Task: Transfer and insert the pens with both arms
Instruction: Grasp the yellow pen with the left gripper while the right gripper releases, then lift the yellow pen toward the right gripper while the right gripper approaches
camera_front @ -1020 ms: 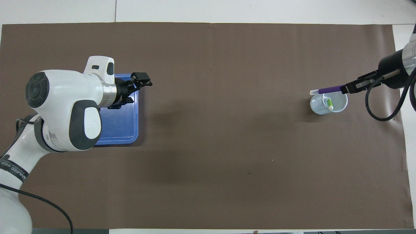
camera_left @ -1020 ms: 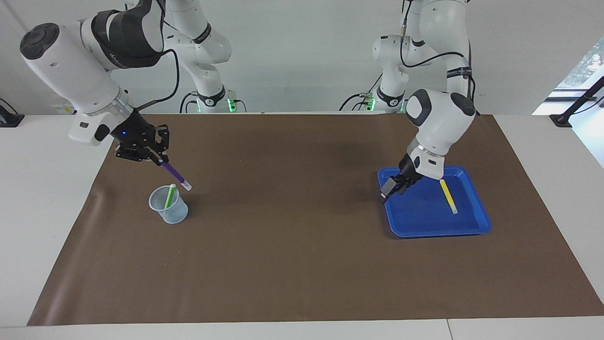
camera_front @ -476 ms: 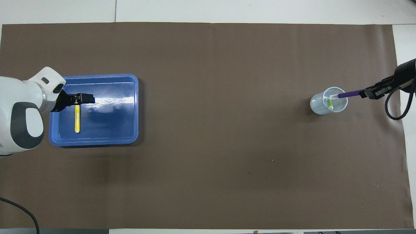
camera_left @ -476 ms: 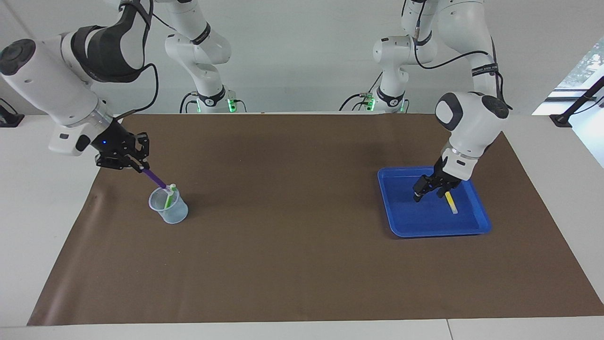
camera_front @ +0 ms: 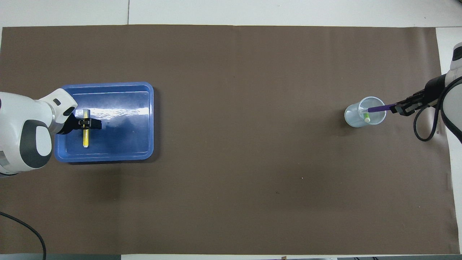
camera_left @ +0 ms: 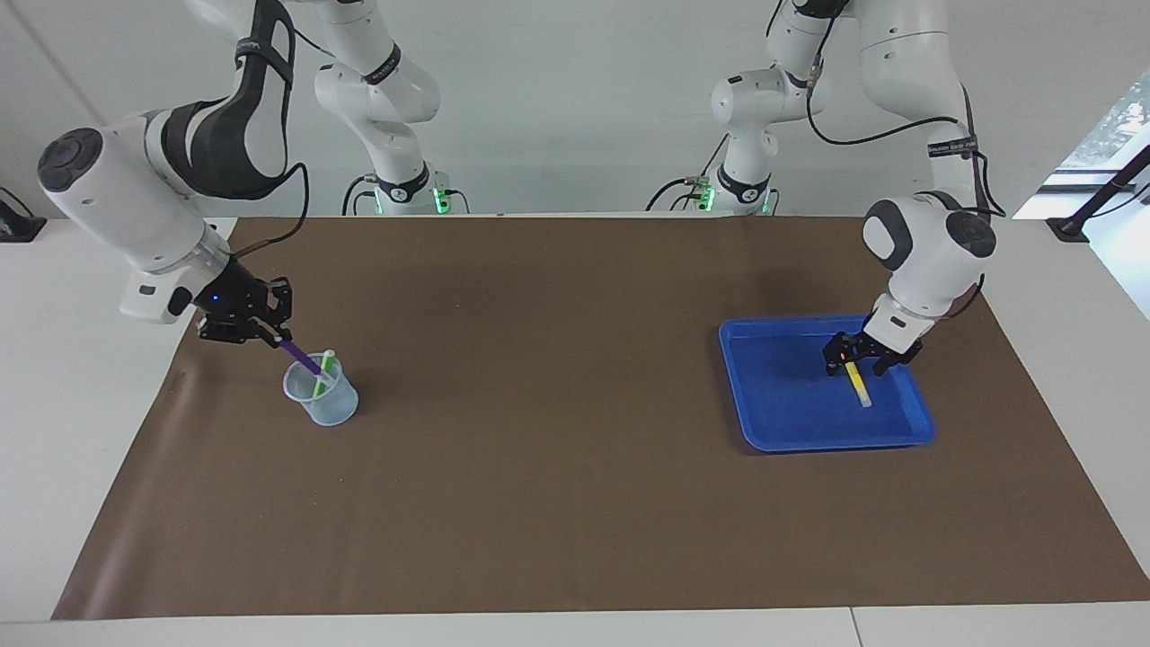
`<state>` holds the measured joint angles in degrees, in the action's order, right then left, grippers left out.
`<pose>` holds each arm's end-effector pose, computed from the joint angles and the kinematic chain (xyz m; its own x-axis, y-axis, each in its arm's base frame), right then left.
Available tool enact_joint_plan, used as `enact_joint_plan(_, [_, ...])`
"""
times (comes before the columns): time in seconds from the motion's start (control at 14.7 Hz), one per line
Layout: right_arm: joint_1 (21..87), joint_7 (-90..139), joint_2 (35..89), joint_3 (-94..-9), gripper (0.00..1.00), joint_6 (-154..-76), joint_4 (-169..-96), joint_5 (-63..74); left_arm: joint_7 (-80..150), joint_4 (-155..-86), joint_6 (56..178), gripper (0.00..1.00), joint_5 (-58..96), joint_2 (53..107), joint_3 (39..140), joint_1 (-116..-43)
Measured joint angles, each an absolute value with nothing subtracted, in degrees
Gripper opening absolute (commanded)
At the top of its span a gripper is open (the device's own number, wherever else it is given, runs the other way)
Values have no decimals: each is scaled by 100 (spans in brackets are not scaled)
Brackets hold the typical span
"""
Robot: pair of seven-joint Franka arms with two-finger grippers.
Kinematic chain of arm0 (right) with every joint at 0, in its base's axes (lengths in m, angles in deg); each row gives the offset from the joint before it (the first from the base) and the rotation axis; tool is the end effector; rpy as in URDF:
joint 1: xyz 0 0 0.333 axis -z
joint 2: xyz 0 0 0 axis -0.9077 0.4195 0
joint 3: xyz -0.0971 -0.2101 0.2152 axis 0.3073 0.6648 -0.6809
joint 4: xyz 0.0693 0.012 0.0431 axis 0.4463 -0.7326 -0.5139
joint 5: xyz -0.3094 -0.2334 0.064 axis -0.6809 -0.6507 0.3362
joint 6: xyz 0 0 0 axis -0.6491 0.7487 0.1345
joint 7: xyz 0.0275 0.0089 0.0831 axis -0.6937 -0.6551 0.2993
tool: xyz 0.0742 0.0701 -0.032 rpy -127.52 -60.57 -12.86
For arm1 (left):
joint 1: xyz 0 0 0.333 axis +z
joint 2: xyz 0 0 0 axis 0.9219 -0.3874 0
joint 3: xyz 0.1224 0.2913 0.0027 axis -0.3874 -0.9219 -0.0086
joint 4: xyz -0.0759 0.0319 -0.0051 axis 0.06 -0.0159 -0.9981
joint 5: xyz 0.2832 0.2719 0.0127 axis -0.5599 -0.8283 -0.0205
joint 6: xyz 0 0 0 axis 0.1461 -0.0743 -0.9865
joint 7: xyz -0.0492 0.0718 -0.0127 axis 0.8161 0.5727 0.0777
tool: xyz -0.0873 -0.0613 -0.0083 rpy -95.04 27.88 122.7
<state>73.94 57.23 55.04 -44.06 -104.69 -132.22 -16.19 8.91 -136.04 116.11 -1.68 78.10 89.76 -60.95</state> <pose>0.5891 -0.0840 0.4642 0.8739 0.4844 0.0403 0.4846 -0.8617 -0.1505 0.5580 0.0286 0.3013 0.9965 -0.0784 0.0282 -0.0800 -0.9950 0.0592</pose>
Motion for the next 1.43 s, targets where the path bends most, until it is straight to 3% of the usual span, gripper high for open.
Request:
enact_joint_plan(0.14, [7387, 5737, 5480, -4407, 0, -10731, -13429, -1619, 888, -13634, 11683, 0, -170, 7762, 8975, -6093])
enact_joint_plan(0.2, [7385, 5740, 5441, -4409, 23, -10916, -13603, -1619, 888, -13634, 11724, 0, -171, 7758, 8974, -6088])
enact_joint_plan(0.27, [7384, 5743, 5401, -4413, 66, -11033, -13755, -1619, 889, -13623, 11750, 0, -179, 7760, 8966, -6074])
enact_joint_plan(0.34, [7383, 5745, 5367, -4417, 99, -11092, -13849, -1619, 888, -13606, 11756, 0, -192, 7760, 8957, -6034])
enact_joint_plan(0.61, [7378, 5747, 5274, -4437, 100, -11054, -13805, -1606, 873, -13585, 11763, 0, -207, 7782, 8955, -5919])
enact_joint_plan(0.88, [7380, 5742, 5289, -4438, 100, -10124, -13204, -588, 1464, -13484, 11539, 0, -207, 8002, 9039, -6001])
enact_joint_plan(1.09, [7268, 5022, 5308, -4463, 100, -9866, -13121, 79, 2732, -13117, 10687, 0, -207, 8370, 9072, -6432])
enact_joint_plan(1.43, [6445, 2432, 5330, -4495, 100, -9873, -13123, 1006, 5272, -12521, 10023, 0, -128, 8548, 9127, -7522])
